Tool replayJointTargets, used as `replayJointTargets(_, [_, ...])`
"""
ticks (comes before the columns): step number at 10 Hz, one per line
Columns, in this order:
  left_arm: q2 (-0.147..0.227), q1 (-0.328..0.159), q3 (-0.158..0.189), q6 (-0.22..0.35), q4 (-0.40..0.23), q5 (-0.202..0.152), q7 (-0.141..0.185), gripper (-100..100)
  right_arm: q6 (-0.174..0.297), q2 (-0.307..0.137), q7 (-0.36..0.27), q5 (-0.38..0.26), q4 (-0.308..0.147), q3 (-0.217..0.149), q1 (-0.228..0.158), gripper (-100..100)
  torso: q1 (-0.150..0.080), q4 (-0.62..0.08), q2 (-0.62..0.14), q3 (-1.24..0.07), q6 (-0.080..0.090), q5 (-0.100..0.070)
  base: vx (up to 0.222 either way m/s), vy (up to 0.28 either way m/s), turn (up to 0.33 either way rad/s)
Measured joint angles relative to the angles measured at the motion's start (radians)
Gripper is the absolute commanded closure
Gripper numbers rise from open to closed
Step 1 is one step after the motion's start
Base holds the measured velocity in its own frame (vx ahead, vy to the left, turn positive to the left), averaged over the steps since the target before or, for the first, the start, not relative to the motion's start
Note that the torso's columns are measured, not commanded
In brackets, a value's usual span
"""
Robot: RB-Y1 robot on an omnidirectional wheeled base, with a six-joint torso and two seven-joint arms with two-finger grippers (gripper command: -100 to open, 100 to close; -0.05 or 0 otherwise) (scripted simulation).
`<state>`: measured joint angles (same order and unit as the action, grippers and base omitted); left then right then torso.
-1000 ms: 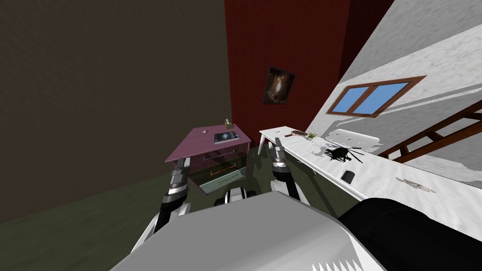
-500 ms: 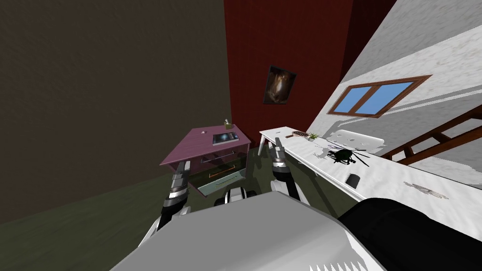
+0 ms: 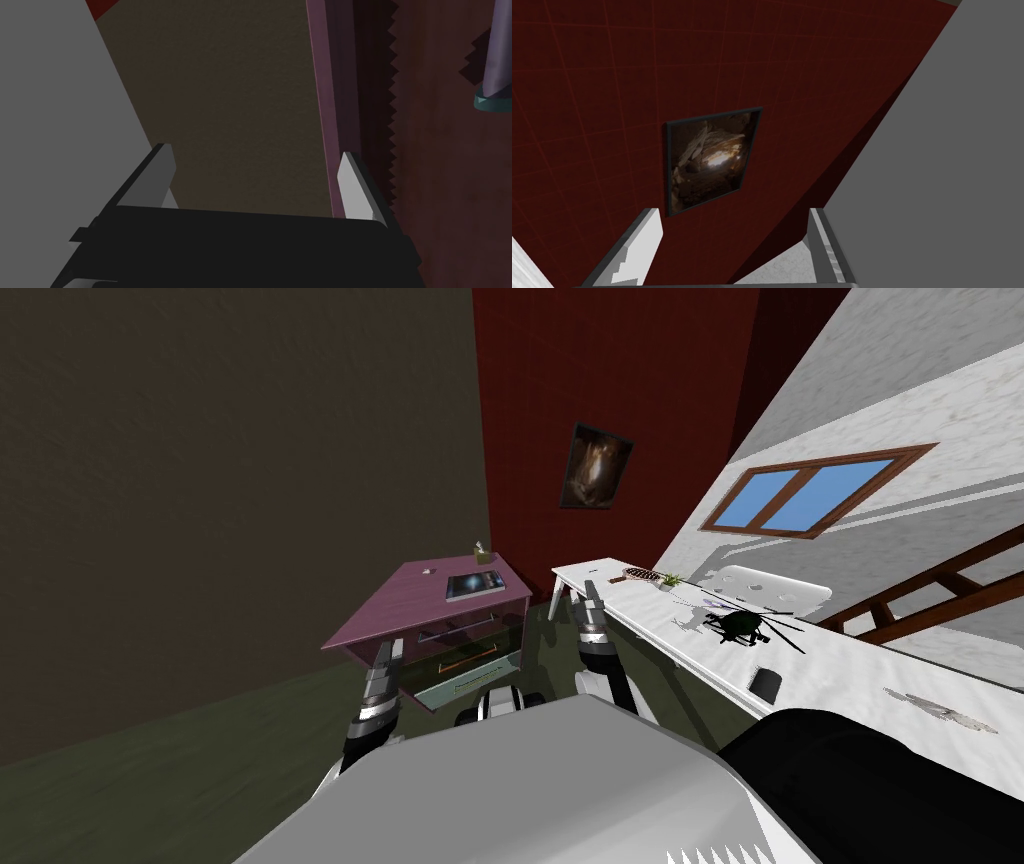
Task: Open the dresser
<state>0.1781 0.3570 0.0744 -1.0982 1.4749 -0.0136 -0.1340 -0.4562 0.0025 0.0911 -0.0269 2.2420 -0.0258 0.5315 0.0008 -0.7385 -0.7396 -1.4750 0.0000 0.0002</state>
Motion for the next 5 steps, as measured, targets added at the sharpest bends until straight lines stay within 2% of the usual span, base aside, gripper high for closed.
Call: replayJointTargets(5, [-0.007,-0.011,0.011,-0.090,-0.121,0.002,0.002,-100,0.000,0.000,0.000,0.000,0.000,0.000,0.000,0,-0.001,0.001,0.002,-0.001,0.000,0.000,0.051,-0.023,0.008])
